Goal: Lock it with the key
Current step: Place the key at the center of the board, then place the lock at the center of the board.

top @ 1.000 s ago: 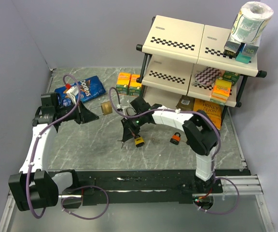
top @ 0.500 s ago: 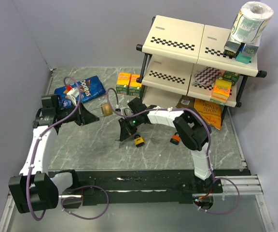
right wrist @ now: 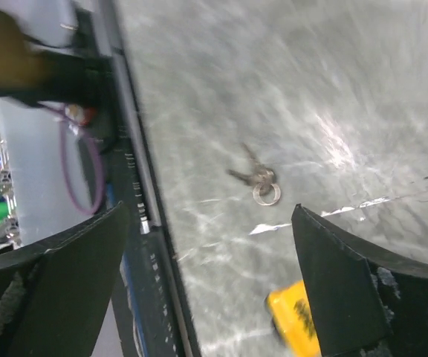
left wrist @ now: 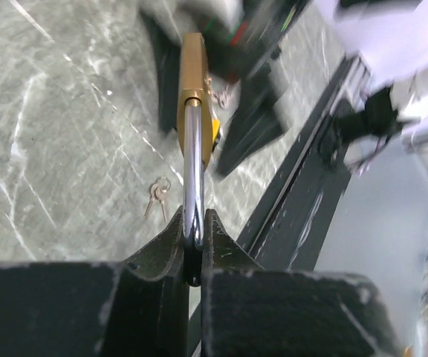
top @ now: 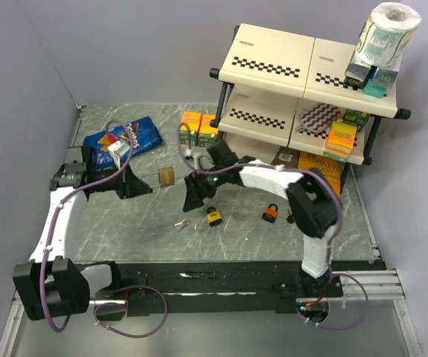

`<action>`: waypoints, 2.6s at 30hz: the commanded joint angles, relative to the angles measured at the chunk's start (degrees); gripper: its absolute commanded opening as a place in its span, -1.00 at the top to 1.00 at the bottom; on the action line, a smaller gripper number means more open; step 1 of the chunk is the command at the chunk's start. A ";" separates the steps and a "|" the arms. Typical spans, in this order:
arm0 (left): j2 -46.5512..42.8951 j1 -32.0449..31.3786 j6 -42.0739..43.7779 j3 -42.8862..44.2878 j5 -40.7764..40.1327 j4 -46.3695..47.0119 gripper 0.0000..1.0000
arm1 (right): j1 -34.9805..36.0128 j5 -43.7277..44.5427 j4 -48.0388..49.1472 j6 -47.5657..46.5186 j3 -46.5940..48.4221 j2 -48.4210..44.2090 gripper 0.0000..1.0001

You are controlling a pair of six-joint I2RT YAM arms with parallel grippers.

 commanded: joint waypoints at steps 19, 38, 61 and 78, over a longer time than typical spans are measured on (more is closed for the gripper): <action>2.13 -10.87 51.90 13.30 8.88 -35.42 0.98 | 3.60 -14.51 1.56 -16.33 -0.65 -19.66 -0.86; -3.21 -7.99 -8.07 8.31 -2.45 0.58 -0.45 | 3.00 -8.01 11.21 -1.97 -0.64 -19.22 1.00; -11.84 -3.22 -66.47 -6.81 -24.52 28.81 -0.93 | 9.58 32.16 10.79 10.67 10.33 -14.83 1.00; -14.74 -3.84 -73.77 -9.72 -30.85 27.41 -0.76 | 16.97 40.51 8.86 6.70 14.55 -11.84 1.00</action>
